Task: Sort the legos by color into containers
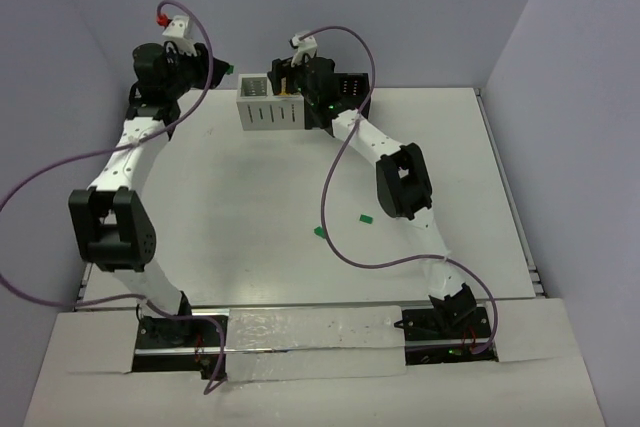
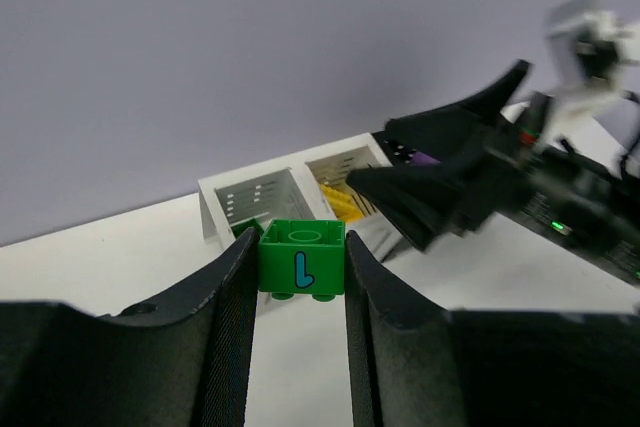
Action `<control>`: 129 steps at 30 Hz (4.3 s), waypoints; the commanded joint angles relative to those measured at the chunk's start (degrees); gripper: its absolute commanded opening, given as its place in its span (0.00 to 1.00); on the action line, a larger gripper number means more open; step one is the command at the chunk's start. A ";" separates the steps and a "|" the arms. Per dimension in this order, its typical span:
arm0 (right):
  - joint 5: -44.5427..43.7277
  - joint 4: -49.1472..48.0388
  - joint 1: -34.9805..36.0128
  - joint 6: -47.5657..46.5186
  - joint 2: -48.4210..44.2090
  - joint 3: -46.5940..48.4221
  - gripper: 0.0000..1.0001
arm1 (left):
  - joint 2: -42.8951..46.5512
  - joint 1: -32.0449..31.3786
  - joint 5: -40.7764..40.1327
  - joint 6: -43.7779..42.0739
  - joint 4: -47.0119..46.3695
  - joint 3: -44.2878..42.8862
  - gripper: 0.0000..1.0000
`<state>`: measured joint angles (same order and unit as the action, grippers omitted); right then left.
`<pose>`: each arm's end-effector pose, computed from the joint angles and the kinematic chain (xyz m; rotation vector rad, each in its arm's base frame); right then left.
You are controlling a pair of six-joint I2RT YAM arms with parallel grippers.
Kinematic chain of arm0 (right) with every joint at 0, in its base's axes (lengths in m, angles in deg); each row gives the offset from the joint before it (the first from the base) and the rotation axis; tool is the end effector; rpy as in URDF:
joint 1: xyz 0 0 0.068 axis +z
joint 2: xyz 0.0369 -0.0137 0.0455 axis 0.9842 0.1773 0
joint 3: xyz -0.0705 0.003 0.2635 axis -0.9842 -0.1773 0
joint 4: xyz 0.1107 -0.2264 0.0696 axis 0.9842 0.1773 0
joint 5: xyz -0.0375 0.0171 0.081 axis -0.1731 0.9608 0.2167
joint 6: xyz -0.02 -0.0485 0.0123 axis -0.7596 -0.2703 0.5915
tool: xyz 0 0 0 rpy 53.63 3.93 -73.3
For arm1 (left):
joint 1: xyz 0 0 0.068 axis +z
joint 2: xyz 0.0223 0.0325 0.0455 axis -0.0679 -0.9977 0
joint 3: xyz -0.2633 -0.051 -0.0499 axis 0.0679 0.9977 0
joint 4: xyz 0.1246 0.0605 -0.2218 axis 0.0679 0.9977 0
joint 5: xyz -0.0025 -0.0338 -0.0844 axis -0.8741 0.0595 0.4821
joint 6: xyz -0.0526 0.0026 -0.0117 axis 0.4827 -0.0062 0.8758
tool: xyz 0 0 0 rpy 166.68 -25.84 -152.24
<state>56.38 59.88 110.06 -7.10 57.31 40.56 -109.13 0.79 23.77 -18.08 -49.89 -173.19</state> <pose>0.5128 0.3020 0.2672 -0.4139 1.5238 0.5154 0.4143 -0.0376 0.3768 0.2371 1.6587 -0.5392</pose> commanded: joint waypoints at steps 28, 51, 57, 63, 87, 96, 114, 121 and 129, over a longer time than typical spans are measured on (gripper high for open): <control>24.36 39.67 -13.22 -18.34 -53.94 -40.09 1.00 | -27.58 -4.54 -6.75 0.94 -7.90 -17.50 0.15; 18.55 64.65 -7.09 -40.66 -58.54 -58.05 0.87 | -4.21 -4.93 12.02 -8.93 11.46 -15.05 0.57; 16.77 63.56 -6.24 -39.27 -57.35 -60.76 0.86 | 6.97 -5.55 22.88 -18.70 18.26 0.29 0.57; 11.97 60.39 -4.97 -37.79 -54.01 -64.33 0.81 | 16.28 -5.68 24.69 -18.81 18.20 12.62 0.57; 2.88 50.01 0.59 -34.73 -42.17 -67.01 0.44 | 21.92 -5.68 20.46 -17.17 16.11 21.81 0.54; 4.87 54.43 2.42 -35.59 -42.38 -61.68 0.01 | 22.00 -5.36 20.00 -15.42 15.19 22.93 0.54; 6.91 29.61 2.65 -11.19 -14.57 2.03 0.00 | 25.54 9.58 22.76 10.47 -0.85 27.30 0.54; 5.47 0.58 2.69 0.40 -9.57 -1.33 0.00 | 26.26 11.28 22.76 10.11 -0.24 27.03 0.57; 8.00 -7.79 4.02 1.48 0.49 4.90 0.00 | 26.19 11.37 19.96 9.77 0.44 26.91 0.59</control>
<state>63.86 62.58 112.56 -6.97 56.60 42.61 -84.62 11.85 45.01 -8.83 -47.65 -144.73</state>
